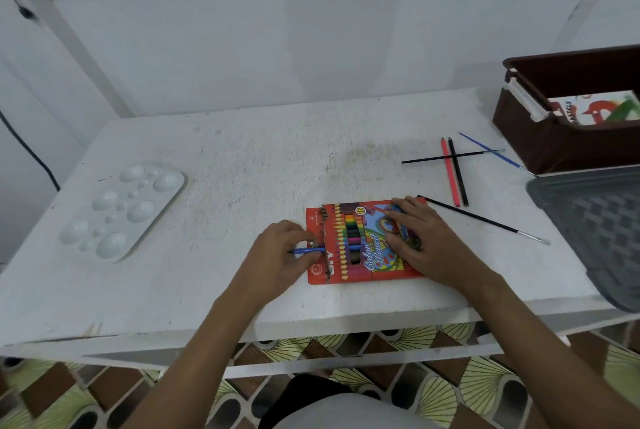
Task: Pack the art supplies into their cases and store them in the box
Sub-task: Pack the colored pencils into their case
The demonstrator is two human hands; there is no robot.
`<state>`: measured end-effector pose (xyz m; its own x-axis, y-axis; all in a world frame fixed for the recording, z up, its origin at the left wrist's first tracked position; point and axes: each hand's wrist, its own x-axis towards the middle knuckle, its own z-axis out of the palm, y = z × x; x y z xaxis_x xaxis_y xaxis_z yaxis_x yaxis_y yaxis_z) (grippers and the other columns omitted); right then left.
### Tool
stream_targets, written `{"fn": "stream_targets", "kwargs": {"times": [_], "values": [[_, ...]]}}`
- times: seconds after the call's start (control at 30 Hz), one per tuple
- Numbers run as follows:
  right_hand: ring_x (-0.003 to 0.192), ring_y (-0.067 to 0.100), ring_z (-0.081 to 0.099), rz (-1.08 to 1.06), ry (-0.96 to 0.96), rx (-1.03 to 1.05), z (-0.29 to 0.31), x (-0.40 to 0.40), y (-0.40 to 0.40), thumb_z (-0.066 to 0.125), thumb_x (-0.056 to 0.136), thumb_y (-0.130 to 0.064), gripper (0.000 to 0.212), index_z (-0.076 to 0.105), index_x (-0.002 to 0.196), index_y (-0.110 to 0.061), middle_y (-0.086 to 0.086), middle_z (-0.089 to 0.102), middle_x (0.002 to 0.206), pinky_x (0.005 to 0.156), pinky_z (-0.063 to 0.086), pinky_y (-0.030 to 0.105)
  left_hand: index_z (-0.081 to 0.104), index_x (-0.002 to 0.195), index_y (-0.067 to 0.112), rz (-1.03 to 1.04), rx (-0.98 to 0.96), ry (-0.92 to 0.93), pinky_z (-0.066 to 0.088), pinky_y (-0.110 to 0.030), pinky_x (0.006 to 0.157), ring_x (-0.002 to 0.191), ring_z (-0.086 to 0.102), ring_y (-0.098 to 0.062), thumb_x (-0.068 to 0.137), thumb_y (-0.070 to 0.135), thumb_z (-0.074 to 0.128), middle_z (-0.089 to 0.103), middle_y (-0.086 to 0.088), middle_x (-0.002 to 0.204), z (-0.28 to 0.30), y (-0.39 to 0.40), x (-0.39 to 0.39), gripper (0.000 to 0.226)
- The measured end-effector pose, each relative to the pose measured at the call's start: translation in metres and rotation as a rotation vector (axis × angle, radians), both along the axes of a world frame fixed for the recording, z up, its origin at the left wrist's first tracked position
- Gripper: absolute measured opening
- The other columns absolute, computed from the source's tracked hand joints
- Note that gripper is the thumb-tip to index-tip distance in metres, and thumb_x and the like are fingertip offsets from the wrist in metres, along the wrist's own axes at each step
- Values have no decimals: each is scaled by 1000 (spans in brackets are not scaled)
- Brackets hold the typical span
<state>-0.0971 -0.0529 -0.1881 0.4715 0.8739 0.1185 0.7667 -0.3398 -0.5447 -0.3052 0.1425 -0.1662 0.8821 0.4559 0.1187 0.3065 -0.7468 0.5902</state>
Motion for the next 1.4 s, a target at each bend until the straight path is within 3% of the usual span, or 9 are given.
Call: {"fn": "stream_targets", "kwargs": {"times": [0.23, 0.33, 0.43, 0.6, 0.73, 0.83, 1.13, 1.27, 1.4], "values": [[135, -1, 14, -3, -30, 27, -3, 0, 0, 48, 91, -49, 55, 48, 136, -18, -2, 35, 149, 112, 15, 26, 73, 96, 14, 68, 45, 83, 37, -3, 65, 71, 56, -5, 83, 16, 70, 67, 3, 85, 2, 14, -18, 13], [133, -3, 16, -11, -28, 40, -2, -2, 1, 46, 88, -50, 57, 50, 135, -17, -3, 38, 148, 111, 15, 24, 73, 97, 15, 62, 23, 85, 37, -1, 61, 68, 55, -1, 87, 18, 67, 69, 5, 88, 5, 8, -9, 12], [133, -3, 14, -16, -17, 30, -2, -1, 1, 45, 87, -51, 58, 48, 136, -18, -4, 36, 149, 112, 15, 25, 71, 106, 17, 45, -54, 102, 39, 1, 63, 70, 54, 8, 89, 21, 65, 68, 9, 94, 7, 2, 0, 19], [140, 4, 12, -1, 3, -30, 0, 1, 0, 40, 87, -55, 63, 44, 139, -20, -4, 31, 152, 115, 15, 30, 69, 114, 20, -24, -107, 142, 38, 2, 66, 80, 56, 5, 91, 21, 62, 68, 7, 108, 11, 7, 4, 24], [142, 7, 10, 13, -16, -60, 2, 0, 1, 38, 89, -54, 62, 41, 141, -21, -3, 28, 153, 116, 10, 29, 69, 115, 18, -18, -92, 139, 39, 0, 68, 88, 58, 0, 91, 20, 62, 69, 7, 108, 11, 6, 9, 25], [143, 8, 8, 20, -34, -83, 4, -1, 1, 39, 92, -53, 61, 38, 143, -21, -3, 25, 154, 116, 6, 29, 70, 111, 20, -22, -106, 111, 41, 1, 66, 80, 58, 2, 91, 18, 62, 66, 14, 97, 10, -4, 18, 22], [141, 4, 3, 34, -91, -145, 7, -1, 1, 31, 90, -58, 65, 32, 146, -24, -4, 21, 156, 117, 0, 26, 72, 107, 19, 19, 37, -3, 34, -8, 74, 86, 52, -7, 88, 25, 65, 67, 1, 99, -5, -8, 14, 21], [145, 11, 5, 28, -110, -175, 6, -3, 4, 20, 89, -64, 72, 30, 147, -23, -2, 19, 157, 116, -3, 26, 74, 106, 22, 13, 26, 5, 43, -34, 87, 102, 48, -16, 84, 26, 70, 59, 1, 106, -15, -4, 14, 22], [146, 15, 5, 26, -186, -206, 10, -4, 5, 10, 85, -62, 76, 28, 147, -22, 0, 17, 157, 116, -4, 27, 71, 108, 31, -36, -28, 55, 34, -35, 95, 111, 41, -10, 85, 34, 68, 52, 9, 114, -18, -1, 14, 23]]}}
